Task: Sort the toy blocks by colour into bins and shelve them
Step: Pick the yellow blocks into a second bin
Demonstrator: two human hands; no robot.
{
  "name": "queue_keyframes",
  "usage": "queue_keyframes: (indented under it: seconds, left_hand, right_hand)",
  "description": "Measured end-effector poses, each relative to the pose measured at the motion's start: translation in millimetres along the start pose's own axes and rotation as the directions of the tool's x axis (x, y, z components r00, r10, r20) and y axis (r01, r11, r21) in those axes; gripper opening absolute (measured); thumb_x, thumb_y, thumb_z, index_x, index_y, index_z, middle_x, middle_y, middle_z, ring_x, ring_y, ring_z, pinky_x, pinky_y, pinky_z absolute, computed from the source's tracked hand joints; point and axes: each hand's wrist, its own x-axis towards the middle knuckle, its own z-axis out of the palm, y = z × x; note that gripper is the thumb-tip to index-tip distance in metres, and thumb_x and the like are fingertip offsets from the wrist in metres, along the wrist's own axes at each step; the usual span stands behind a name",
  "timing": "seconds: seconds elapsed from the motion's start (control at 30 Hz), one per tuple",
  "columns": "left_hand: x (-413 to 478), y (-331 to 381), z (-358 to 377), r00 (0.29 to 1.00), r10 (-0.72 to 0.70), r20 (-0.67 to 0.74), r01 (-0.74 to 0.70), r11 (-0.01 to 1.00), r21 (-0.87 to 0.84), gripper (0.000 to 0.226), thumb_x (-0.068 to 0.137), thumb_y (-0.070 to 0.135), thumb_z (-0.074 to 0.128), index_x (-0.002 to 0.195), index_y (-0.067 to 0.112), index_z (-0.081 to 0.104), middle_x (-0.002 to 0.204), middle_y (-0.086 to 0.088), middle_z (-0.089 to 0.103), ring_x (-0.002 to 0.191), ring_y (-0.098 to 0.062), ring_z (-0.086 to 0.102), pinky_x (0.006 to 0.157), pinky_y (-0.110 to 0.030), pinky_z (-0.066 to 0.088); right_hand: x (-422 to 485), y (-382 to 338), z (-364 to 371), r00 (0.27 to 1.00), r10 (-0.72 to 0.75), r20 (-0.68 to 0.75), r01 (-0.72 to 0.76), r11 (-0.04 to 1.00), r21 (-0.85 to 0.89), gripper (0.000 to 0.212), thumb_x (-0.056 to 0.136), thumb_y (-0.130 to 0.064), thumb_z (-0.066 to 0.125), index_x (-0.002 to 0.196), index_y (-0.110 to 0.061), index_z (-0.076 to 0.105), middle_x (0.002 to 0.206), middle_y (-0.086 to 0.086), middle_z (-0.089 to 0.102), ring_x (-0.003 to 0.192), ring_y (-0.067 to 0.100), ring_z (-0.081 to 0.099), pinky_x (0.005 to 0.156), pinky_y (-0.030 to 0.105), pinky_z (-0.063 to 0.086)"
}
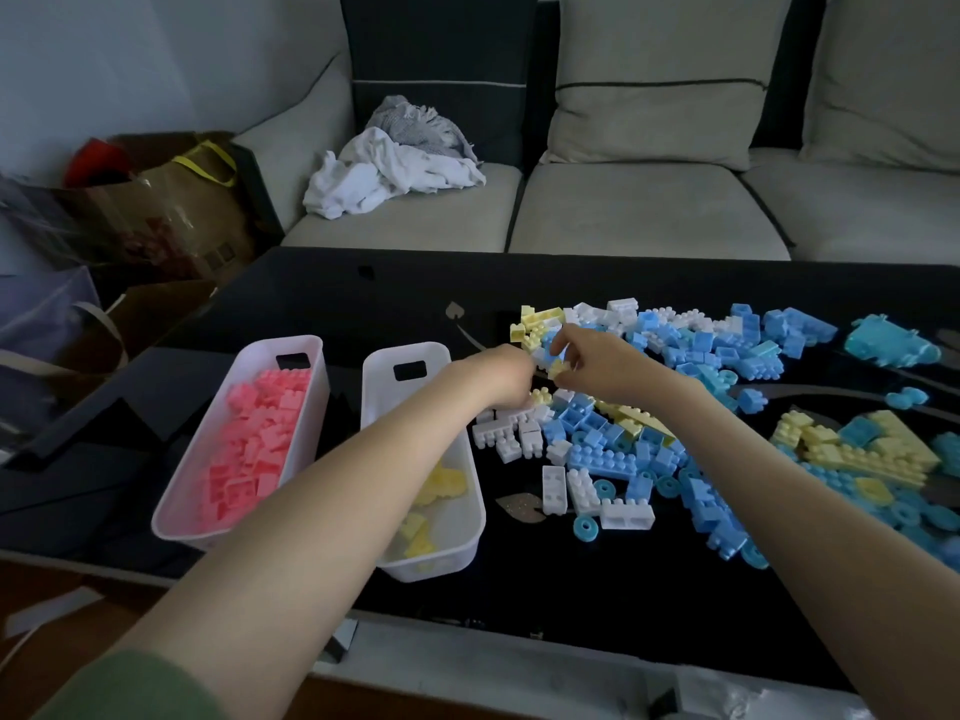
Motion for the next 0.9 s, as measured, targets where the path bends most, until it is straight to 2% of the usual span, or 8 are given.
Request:
queue_keyframes:
  seconds: [0.17, 0.33, 0.43, 0.53, 0.63, 0.73, 0.8, 0.9]
  left_hand:
    - [-12.7, 1.7, -1.6, 1.0, -0.011, -0.023, 0.008, 0.994, -0.112, 0.023, 0.092, 0.008, 0.051, 0.113, 0.002, 0.06, 0.092, -0.006, 0.049, 0.076, -0.02, 0.045, 0.054, -0.023, 0.032]
    - [-28.5, 2.9, -1.0, 0.989, -0.04, -0.144, 0.001, 0.966, -0.258, 0.029, 0.087, 0.014, 0.064, 0.114, 0.005, 0.056, 0.107, -0.009, 0.061, 0.09, -0.023, 0.059, 0.069, -0.029, 0.044]
    - [-44.3, -1.4, -15.7, 0.947, -0.109, -0.304, -0.047, 0.885, -0.463, 0.026, 0.087, 0.017, 0.065, 0.11, 0.009, 0.056, 0.098, -0.003, 0.059, 0.093, -0.022, 0.061, 0.076, -0.033, 0.048]
    - [-64.0, -20.1, -35.2, 0.904, -0.196, -0.379, -0.058, 0.824, -0.564, 0.009, 0.087, 0.016, 0.06, 0.095, 0.012, 0.06, 0.088, -0.007, 0.063, 0.09, -0.025, 0.064, 0.072, -0.037, 0.05]
    - [-84.9, -47.4, -40.4, 0.93, -0.213, -0.299, 0.029, 0.854, -0.519, 0.005, 0.086, 0.017, 0.058, 0.085, 0.013, 0.061, 0.08, -0.009, 0.058, 0.072, -0.021, 0.056, 0.062, -0.031, 0.04]
    - [-103.5, -65.0, -32.8, 0.947, -0.244, -0.21, 0.136, 0.895, -0.426, 0.012, 0.087, 0.016, 0.055, 0.095, 0.011, 0.064, 0.089, -0.005, 0.054, 0.08, -0.019, 0.053, 0.066, -0.029, 0.04]
    - [-111.0, -70.7, -22.7, 0.961, -0.241, -0.136, 0.189, 0.93, -0.316, 0.022, 0.089, 0.014, 0.054, 0.107, 0.008, 0.066, 0.098, -0.006, 0.058, 0.086, -0.02, 0.056, 0.067, -0.026, 0.042]
    - [-110.1, -78.2, -15.2, 0.975, -0.206, -0.083, 0.175, 0.943, -0.282, 0.025, 0.089, 0.019, 0.052, 0.104, 0.008, 0.069, 0.102, -0.009, 0.064, 0.082, -0.02, 0.057, 0.064, -0.026, 0.041]
  right_hand:
    - [-18.5, 0.5, -1.7, 1.0, 0.008, -0.016, -0.009, 0.997, -0.078, 0.027, 0.092, -0.021, 0.053, 0.119, -0.018, 0.055, 0.112, 0.003, 0.049, 0.095, 0.015, 0.049, 0.08, 0.025, 0.037]
    - [-31.9, -9.2, 0.7, 0.994, -0.023, -0.108, 0.018, 0.999, -0.05, 0.026, 0.092, -0.017, 0.054, 0.118, -0.017, 0.057, 0.112, 0.003, 0.05, 0.092, 0.014, 0.05, 0.079, 0.022, 0.037]
    - [-36.6, -27.6, -3.3, 0.985, -0.05, -0.167, 0.052, 0.999, 0.004, 0.025, 0.091, -0.019, 0.057, 0.116, -0.017, 0.056, 0.104, -0.001, 0.052, 0.086, 0.012, 0.051, 0.064, 0.016, 0.036]
    - [-42.7, -55.0, -2.7, 0.978, -0.089, -0.187, 0.108, 0.99, 0.094, 0.023, 0.09, -0.021, 0.058, 0.114, -0.019, 0.055, 0.095, -0.005, 0.053, 0.083, 0.011, 0.052, 0.063, 0.012, 0.039]
    - [-51.7, -83.4, 5.4, 0.975, -0.163, -0.15, 0.191, 0.962, 0.196, 0.026, 0.089, -0.02, 0.06, 0.113, -0.021, 0.052, 0.095, -0.006, 0.055, 0.084, 0.009, 0.053, 0.068, 0.013, 0.042]
    - [-57.8, -101.2, 20.0, 0.964, -0.262, -0.036, 0.263, 0.935, 0.237, 0.029, 0.087, -0.018, 0.062, 0.113, -0.021, 0.05, 0.099, -0.004, 0.056, 0.089, 0.012, 0.056, 0.075, 0.019, 0.046]
    - [-57.5, -102.5, 28.5, 0.954, -0.294, 0.054, 0.279, 0.942, 0.188, 0.035, 0.086, -0.021, 0.064, 0.118, -0.021, 0.048, 0.107, -0.005, 0.053, 0.096, 0.013, 0.054, 0.082, 0.023, 0.046]
    - [-51.3, -93.2, 24.9, 0.953, -0.278, 0.124, 0.268, 0.959, 0.095, 0.045, 0.087, -0.028, 0.064, 0.128, -0.025, 0.045, 0.121, -0.011, 0.045, 0.11, 0.006, 0.047, 0.093, 0.023, 0.041]
